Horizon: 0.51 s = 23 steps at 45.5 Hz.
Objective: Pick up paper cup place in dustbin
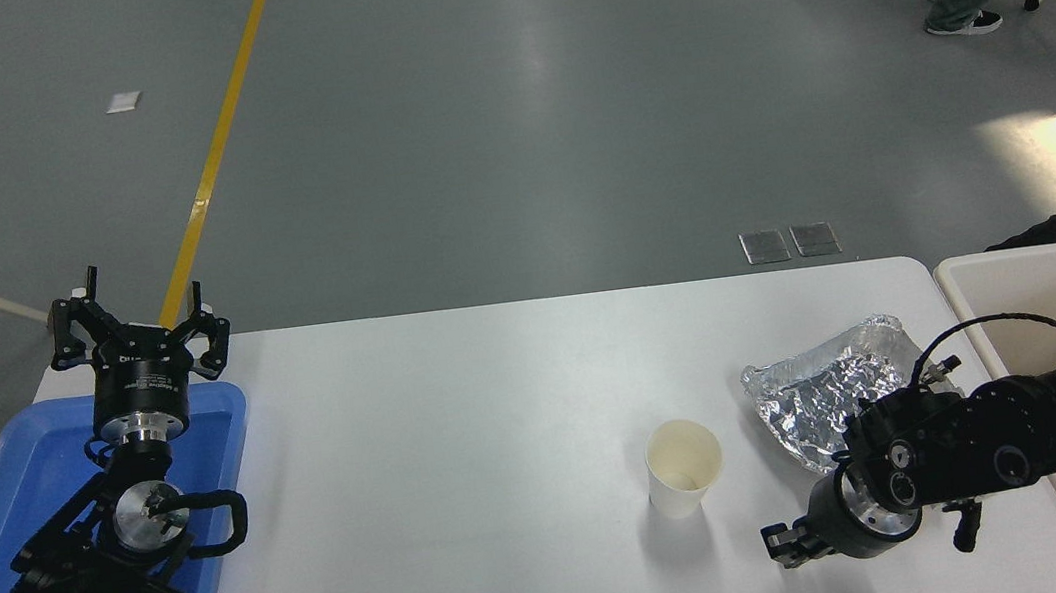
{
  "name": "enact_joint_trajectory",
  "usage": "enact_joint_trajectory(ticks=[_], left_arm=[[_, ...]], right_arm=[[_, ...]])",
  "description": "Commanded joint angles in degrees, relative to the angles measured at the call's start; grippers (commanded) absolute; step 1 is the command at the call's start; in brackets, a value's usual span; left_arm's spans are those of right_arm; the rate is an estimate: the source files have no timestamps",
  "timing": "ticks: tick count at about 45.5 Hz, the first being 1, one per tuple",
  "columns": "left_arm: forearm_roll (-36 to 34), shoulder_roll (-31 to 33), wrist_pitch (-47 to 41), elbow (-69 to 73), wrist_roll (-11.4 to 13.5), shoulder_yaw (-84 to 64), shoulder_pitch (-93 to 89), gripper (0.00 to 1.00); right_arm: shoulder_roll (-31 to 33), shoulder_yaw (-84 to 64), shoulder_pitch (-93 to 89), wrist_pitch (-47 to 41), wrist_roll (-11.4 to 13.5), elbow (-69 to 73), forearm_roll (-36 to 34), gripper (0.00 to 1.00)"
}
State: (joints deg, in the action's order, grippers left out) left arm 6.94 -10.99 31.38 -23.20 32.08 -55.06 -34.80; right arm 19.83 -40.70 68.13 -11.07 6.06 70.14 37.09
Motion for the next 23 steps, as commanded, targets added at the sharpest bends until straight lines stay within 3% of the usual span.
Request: enact_joint_trajectory(ticks=[1,23], left_arm=[[-0.3,0.1,0.0,0.0,-0.1,0.0,0.0,0.99],[-0.2,0.0,0.0,0.0,0.0,0.0,0.0,0.99]], right_arm=[[-0.1,0.0,0.0,0.0,0.0,0.0,0.0,0.0],[-0.2,0.2,0.8,-0.1,0.0,0.8,0.0,0.0]])
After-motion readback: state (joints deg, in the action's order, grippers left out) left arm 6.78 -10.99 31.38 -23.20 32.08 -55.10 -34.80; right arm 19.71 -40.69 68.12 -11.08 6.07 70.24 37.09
